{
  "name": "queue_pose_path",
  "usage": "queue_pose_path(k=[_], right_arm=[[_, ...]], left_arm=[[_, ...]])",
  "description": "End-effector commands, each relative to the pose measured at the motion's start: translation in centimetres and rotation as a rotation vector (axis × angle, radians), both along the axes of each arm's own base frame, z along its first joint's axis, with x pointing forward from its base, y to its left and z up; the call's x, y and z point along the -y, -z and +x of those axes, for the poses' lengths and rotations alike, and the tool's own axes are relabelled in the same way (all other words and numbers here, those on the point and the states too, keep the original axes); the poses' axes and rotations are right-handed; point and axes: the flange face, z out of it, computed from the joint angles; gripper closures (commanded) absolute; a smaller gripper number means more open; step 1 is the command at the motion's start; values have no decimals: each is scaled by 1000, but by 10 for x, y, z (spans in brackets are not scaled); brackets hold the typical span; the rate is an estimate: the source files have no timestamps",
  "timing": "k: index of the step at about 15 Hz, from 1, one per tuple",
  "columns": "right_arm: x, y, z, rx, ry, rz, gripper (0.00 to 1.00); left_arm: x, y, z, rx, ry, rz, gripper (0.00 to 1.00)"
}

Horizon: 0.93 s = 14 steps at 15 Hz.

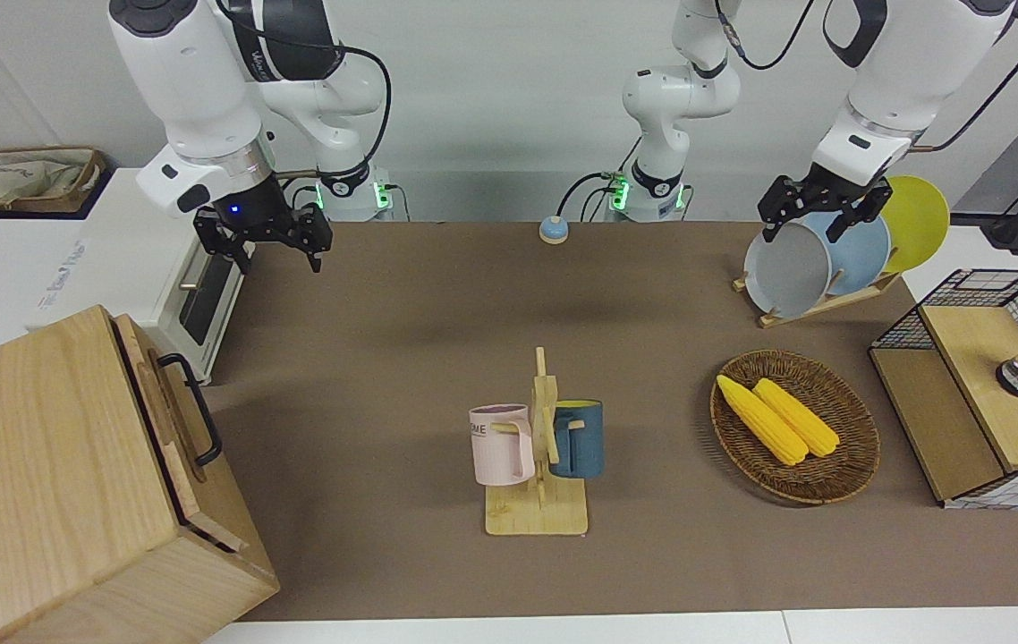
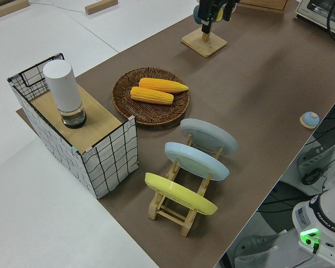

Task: Slide drawer open with right arm
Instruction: 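Raise the right arm and swing the right gripper toward the drawer handle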

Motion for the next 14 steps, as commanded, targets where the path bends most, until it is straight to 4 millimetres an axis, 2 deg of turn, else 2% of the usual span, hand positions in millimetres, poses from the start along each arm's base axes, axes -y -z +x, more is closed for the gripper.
queue_pose_path(k=[1,6,11,14], right_arm=[[-17,-6,-8,1,-66,-125,15],[-52,-3,-15,13,-155,-383,15],[-60,4,-13,31,-211,-565,15],[-71,17,-11,44,-258,-665,15]], left_arm=[[-1,-3,2,-6,12,16,7],[-1,-3,2,-6,12,16,7],[-1,-4,2,-5,12,16,7],[-1,-3,2,-6,12,16,7]])
